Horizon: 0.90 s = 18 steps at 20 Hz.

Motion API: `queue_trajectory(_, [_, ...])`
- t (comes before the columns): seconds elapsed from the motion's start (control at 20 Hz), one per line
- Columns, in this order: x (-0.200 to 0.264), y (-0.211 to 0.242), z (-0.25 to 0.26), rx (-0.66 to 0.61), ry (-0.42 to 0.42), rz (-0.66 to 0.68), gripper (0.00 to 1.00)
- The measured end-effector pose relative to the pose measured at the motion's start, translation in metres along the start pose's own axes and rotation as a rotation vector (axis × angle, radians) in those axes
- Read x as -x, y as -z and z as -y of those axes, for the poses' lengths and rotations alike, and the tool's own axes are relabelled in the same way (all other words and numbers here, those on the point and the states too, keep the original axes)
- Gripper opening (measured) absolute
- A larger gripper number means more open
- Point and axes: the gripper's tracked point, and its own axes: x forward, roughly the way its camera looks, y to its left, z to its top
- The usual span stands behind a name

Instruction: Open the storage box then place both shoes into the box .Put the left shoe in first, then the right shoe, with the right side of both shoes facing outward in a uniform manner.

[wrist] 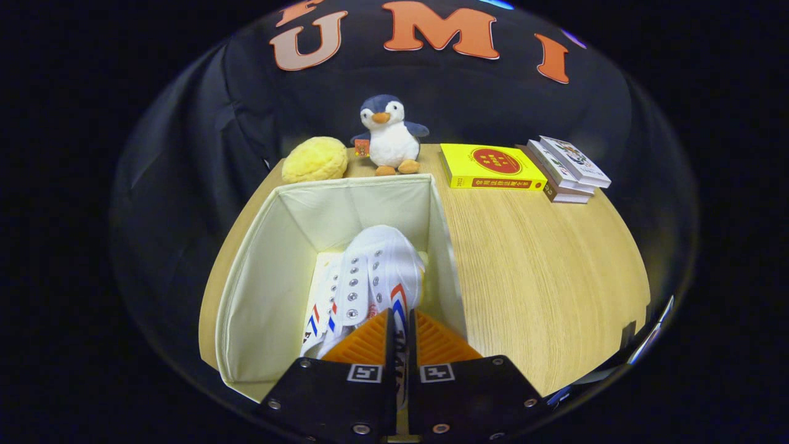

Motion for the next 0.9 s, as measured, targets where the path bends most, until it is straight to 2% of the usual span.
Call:
queue_trajectory(0.15, [0.015, -0.02, -0.004, 0.006, -0.017, 0.054, 0.26])
queue_trajectory(0.2, [0.022, -0.026, -0.004, 0.004, -0.029, 0.072, 0.42])
queue_trajectory(0.25, [0.029, -0.032, -0.002, -0.003, -0.039, 0.093, 0.5])
queue_trajectory(0.3, [0.037, -0.038, 0.003, -0.014, -0.041, 0.115, 0.66])
queue_trajectory(0.35, [0.047, -0.045, 0.011, -0.023, -0.044, 0.14, 0.73])
queue_trajectory(0.4, [0.056, -0.053, 0.02, -0.028, -0.042, 0.167, 0.85])
queue_trajectory(0.5, [0.071, -0.066, 0.044, -0.037, -0.028, 0.215, 0.96])
queue_trajectory(0.9, [0.145, -0.117, 0.171, -0.127, 0.025, 0.42, 0.97])
